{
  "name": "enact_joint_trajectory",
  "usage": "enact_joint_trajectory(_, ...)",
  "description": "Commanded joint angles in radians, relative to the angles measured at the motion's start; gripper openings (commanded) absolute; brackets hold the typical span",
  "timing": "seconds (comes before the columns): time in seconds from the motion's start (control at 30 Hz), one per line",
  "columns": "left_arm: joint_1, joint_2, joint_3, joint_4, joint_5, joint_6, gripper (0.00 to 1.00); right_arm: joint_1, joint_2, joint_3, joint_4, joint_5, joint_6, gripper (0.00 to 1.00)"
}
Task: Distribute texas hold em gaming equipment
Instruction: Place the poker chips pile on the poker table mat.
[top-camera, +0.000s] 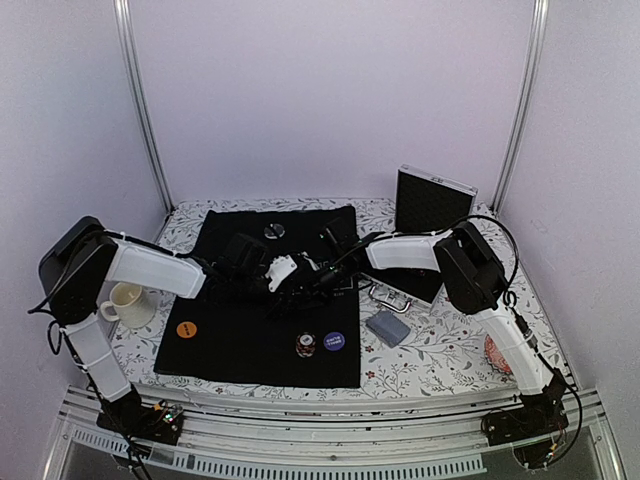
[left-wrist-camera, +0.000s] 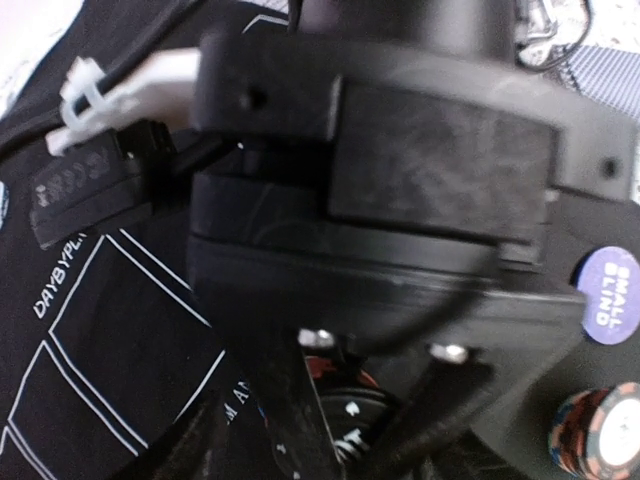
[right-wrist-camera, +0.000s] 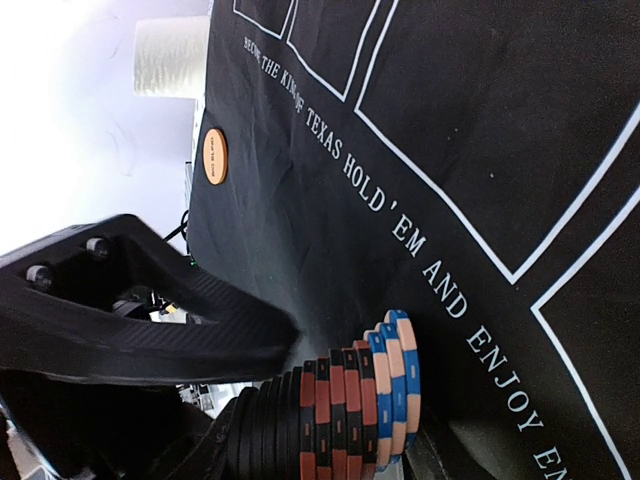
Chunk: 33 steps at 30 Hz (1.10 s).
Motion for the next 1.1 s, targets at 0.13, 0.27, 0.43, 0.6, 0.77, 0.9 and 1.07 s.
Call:
enact_joint_trajectory(0.13,0.003,0.069,0.053,0.013,0.007,0.025,0.58,-0.005,0.011,-0.021,0.007,0.001,-0.008,0.07)
enact_joint_trajectory(0.27,0.003,0.07,0.041,0.035,0.008,0.031,0.48,-0.004,0.01,-0.02,0.011,-0.003,-0.003,0.07)
enact_joint_trajectory(0.43,0.004,0.071,0.035,0.029,0.031,0.029,0.11,-0.005,0.006,-0.021,-0.003,-0.006,-0.012,0.07)
enact_joint_trajectory(0.6,0.003,0.069,0.038,0.006,0.045,0.011,0.0,-0.015,-0.027,-0.04,-0.01,0.01,-0.021,0.24)
enact_joint_trajectory(0.77,0.007,0.085,0.059,-0.049,0.057,-0.031,0.0,-0.05,-0.118,-0.119,0.009,0.06,-0.029,0.52)
enact_joint_trajectory(0.9,0.017,0.109,0.075,-0.083,0.073,-0.063,0.0,-0.071,-0.183,-0.191,0.031,0.083,-0.026,0.69)
enact_joint_trajectory(1.07,0.026,0.13,0.097,-0.103,0.083,-0.071,0.0,-0.079,-0.196,-0.216,0.023,0.086,-0.034,0.77)
